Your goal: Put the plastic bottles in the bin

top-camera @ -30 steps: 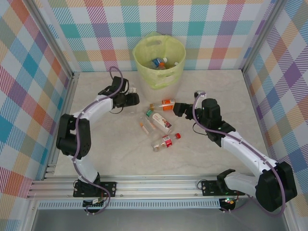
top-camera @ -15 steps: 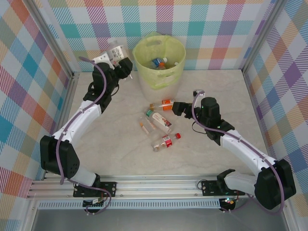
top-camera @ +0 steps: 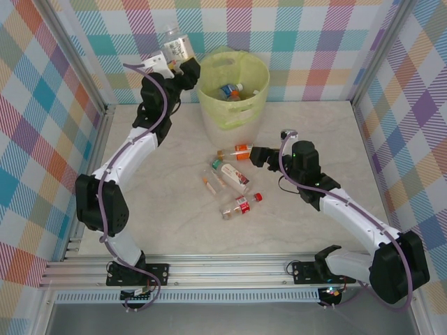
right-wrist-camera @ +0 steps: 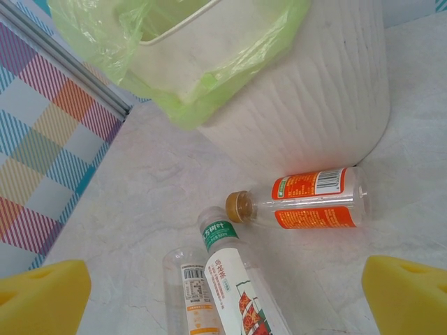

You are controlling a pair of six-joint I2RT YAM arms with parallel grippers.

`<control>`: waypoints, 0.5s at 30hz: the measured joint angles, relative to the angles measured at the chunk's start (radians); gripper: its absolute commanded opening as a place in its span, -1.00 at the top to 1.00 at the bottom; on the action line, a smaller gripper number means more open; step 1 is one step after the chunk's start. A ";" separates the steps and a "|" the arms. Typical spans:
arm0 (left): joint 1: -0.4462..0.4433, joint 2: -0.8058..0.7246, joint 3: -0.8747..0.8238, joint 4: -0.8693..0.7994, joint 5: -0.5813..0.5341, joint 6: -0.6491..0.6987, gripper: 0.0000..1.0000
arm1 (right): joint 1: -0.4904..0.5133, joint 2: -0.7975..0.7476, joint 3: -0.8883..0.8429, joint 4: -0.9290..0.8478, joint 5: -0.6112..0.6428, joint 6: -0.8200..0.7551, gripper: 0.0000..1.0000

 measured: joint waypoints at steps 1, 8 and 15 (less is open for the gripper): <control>-0.004 0.012 0.024 -0.006 0.007 0.006 -0.36 | 0.000 0.001 0.000 0.000 -0.001 0.002 -0.99; -0.017 0.094 0.205 -0.129 0.078 0.057 -0.40 | 0.000 0.003 0.000 0.000 -0.003 0.004 -0.99; -0.061 0.109 0.212 -0.185 0.099 0.156 -0.56 | 0.000 0.002 0.000 0.000 -0.003 0.004 -0.99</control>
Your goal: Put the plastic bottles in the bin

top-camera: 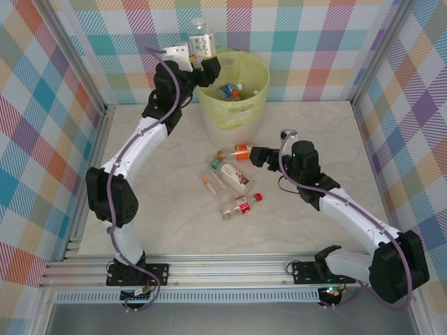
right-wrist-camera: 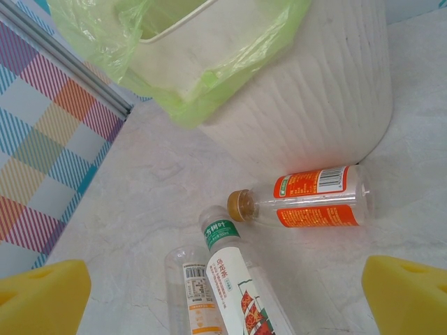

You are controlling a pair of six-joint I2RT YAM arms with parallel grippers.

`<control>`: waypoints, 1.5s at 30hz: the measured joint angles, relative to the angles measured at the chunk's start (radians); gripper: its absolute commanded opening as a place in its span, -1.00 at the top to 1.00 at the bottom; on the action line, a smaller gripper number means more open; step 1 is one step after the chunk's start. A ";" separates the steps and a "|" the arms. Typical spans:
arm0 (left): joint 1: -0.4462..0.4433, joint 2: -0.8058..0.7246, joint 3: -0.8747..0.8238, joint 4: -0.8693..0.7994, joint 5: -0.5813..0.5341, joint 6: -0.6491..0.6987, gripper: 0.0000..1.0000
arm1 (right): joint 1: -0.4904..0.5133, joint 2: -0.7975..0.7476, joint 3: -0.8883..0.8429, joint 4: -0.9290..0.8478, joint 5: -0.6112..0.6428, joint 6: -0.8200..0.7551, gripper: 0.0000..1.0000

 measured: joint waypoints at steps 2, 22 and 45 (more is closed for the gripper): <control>-0.010 0.008 0.000 0.001 0.000 0.015 -0.59 | 0.000 0.000 0.000 0.000 0.000 0.000 -0.99; -0.029 0.051 0.014 -0.049 -0.079 0.060 -1.00 | 0.000 -0.032 0.000 -0.002 0.003 0.000 -0.99; -0.030 -0.318 -0.297 -0.167 -0.034 0.020 -1.00 | 0.051 0.411 0.262 -0.367 -0.176 -0.242 -0.96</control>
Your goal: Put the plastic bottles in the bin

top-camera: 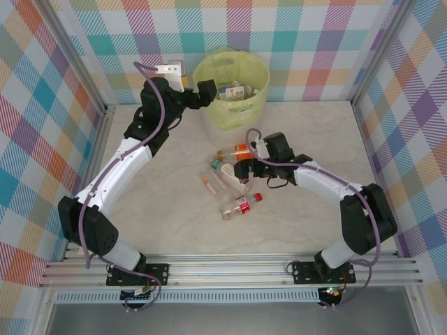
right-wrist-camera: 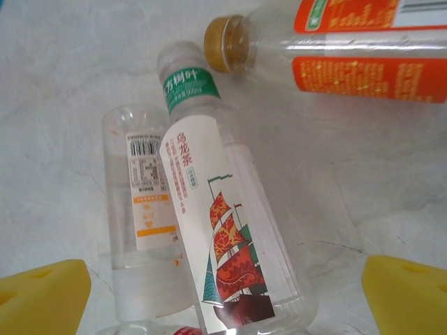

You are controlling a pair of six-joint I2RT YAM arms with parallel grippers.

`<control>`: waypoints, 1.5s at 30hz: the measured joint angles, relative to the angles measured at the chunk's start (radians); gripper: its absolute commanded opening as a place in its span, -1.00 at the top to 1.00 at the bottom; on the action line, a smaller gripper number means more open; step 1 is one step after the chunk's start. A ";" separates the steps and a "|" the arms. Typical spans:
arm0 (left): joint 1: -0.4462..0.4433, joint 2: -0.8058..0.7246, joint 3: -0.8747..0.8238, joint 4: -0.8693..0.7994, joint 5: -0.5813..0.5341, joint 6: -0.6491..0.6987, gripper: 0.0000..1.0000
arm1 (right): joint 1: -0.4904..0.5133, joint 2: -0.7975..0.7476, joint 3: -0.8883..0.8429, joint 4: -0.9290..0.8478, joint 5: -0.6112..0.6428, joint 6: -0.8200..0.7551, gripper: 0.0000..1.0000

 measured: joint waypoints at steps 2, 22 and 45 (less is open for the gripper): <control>0.000 -0.023 -0.049 0.027 -0.022 -0.017 -1.00 | 0.018 0.035 0.022 -0.016 0.003 -0.035 -0.93; 0.000 -0.537 -0.615 0.138 -0.404 -0.320 -1.00 | 0.108 0.365 0.293 -0.208 0.150 -0.224 -0.69; 0.024 -0.647 -0.781 -0.096 -0.491 -0.503 -1.00 | 0.137 0.263 0.324 -0.179 0.132 -0.391 -0.03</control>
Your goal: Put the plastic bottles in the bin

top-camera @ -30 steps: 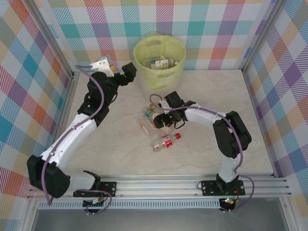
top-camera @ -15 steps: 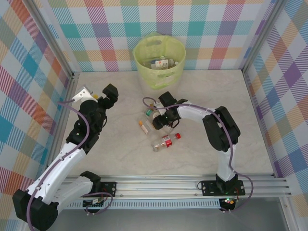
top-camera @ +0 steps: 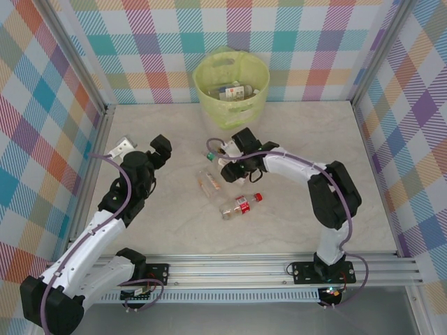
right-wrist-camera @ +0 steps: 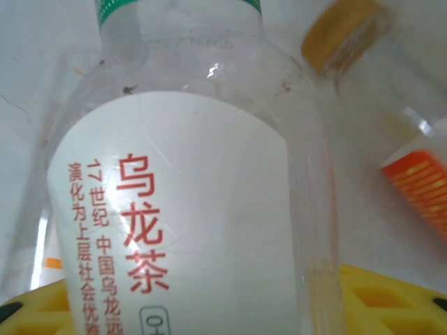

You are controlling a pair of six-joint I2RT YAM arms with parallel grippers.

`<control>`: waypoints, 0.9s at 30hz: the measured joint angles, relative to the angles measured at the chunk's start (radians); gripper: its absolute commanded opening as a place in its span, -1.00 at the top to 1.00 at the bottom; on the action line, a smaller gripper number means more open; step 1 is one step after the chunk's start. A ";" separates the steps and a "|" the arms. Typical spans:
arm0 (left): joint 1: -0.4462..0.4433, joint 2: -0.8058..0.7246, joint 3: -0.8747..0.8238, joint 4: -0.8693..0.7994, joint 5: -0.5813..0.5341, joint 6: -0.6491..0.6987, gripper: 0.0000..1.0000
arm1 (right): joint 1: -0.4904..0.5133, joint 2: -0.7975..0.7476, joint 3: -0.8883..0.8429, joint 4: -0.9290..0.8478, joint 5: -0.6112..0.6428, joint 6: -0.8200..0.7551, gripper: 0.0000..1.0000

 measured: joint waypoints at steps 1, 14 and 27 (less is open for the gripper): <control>0.004 0.000 -0.005 0.000 0.000 -0.006 -1.00 | 0.000 -0.027 -0.002 0.012 -0.011 -0.001 -0.03; 0.038 -0.004 -0.085 -0.021 0.037 -0.095 -1.00 | -0.002 -0.285 -0.010 0.212 -0.113 0.034 -0.02; 0.038 0.158 -0.269 0.045 0.299 -0.313 -1.00 | -0.138 -0.214 0.303 0.386 -0.006 0.201 -0.07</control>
